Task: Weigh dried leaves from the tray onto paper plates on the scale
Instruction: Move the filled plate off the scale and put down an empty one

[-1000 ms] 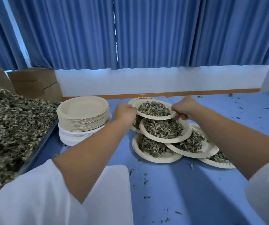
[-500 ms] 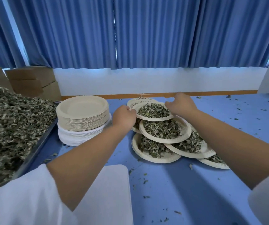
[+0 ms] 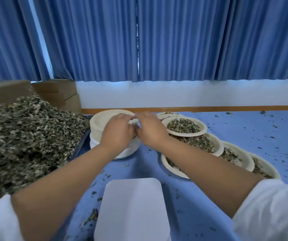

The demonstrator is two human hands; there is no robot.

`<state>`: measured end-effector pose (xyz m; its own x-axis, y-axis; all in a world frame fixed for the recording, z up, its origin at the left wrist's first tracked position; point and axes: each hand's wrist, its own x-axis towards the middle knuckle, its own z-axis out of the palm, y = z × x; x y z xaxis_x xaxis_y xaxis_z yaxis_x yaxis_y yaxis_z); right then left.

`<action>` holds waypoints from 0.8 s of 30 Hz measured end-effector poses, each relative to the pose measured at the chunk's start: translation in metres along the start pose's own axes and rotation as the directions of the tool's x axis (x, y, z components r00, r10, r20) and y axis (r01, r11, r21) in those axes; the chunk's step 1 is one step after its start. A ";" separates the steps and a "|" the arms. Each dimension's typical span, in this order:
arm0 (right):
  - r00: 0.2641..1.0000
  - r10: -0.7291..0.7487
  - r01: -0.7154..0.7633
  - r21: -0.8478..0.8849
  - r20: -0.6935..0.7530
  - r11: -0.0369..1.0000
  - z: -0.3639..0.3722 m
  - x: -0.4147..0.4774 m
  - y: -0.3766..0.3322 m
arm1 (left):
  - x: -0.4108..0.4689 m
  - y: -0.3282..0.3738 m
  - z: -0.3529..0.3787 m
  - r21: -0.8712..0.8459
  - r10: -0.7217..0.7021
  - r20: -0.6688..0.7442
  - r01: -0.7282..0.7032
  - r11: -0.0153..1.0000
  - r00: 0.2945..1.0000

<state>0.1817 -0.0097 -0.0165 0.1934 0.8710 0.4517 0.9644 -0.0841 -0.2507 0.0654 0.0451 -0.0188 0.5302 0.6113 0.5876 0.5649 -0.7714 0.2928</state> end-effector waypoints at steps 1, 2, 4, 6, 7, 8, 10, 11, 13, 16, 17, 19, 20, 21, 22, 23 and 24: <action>0.998 -0.050 0.051 -0.015 0.025 0.999 0.005 0.002 -0.008 | -0.002 -0.013 -0.007 0.067 0.010 0.022 -0.011 0.998 1.000; 0.995 -0.089 0.092 -0.052 0.055 0.994 0.009 0.004 -0.014 | -0.003 -0.024 -0.013 0.134 0.004 0.057 -0.012 0.991 0.998; 0.987 -0.116 0.132 -0.135 0.114 0.982 0.015 0.008 -0.021 | -0.007 -0.044 -0.021 0.247 -0.038 0.157 -0.002 0.969 0.987; 0.984 -0.115 0.137 -0.169 0.133 0.976 0.017 0.011 -0.024 | -0.009 -0.057 -0.025 0.268 -0.082 0.244 0.014 0.963 0.966; 0.984 -0.115 0.137 -0.173 0.134 0.975 0.017 0.012 -0.025 | -0.009 -0.061 -0.026 0.260 -0.090 0.262 0.020 0.965 0.961; 0.984 -0.115 0.137 -0.169 0.136 0.976 0.017 0.012 -0.024 | -0.008 -0.064 -0.027 0.256 -0.084 0.265 0.014 0.966 0.961; 0.983 -0.114 0.136 -0.146 0.145 0.980 0.016 0.013 -0.024 | -0.006 -0.068 -0.026 0.260 -0.048 0.253 -0.020 0.965 0.966; 0.982 -0.111 0.132 -0.138 0.150 0.982 0.016 0.013 -0.023 | -0.005 -0.069 -0.026 0.266 -0.031 0.243 -0.036 0.963 0.969; 0.983 -0.104 0.124 -0.134 0.153 0.983 0.016 0.012 -0.023 | -0.003 -0.070 -0.025 0.291 -0.009 0.228 -0.060 0.955 0.974; 0.985 -0.097 0.117 -0.136 0.145 0.984 0.016 0.012 -0.026 | -0.001 -0.069 -0.026 0.352 0.002 0.223 -0.082 0.932 0.975; 0.985 -0.096 0.114 -0.125 0.141 0.986 0.015 0.013 -0.026 | -0.002 -0.069 -0.026 0.367 0.003 0.220 -0.086 0.926 0.976; 0.987 -0.094 0.105 -0.080 0.131 0.991 0.013 0.013 -0.026 | -0.003 -0.067 -0.028 0.394 0.011 0.205 -0.093 0.914 0.979; 0.988 -0.094 0.102 -0.058 0.124 0.993 0.012 0.013 -0.026 | -0.003 -0.067 -0.028 0.411 0.019 0.191 -0.098 0.907 0.981; 0.989 -0.097 0.103 -0.043 0.113 0.994 0.011 0.013 -0.026 | -0.004 -0.067 -0.028 0.424 0.032 0.172 -0.103 0.900 0.985; 0.990 -0.101 0.105 -0.035 0.099 0.994 0.010 0.014 -0.026 | -0.005 -0.067 -0.029 0.430 0.049 0.150 -0.110 0.896 0.987; 0.991 -0.105 0.108 -0.031 0.085 0.994 0.009 0.014 -0.026 | -0.005 -0.067 -0.030 0.432 0.064 0.132 -0.116 0.894 0.989; 0.992 -0.110 0.112 -0.026 0.070 0.993 0.009 0.015 -0.026 | -0.005 -0.067 -0.032 0.433 0.077 0.119 -0.121 0.893 0.990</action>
<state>0.1577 0.0094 -0.0108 0.0734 0.9066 0.4155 0.9843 0.0012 -0.1765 0.0049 0.0878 -0.0177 0.6433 0.5670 0.5144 0.7140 -0.6868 -0.1359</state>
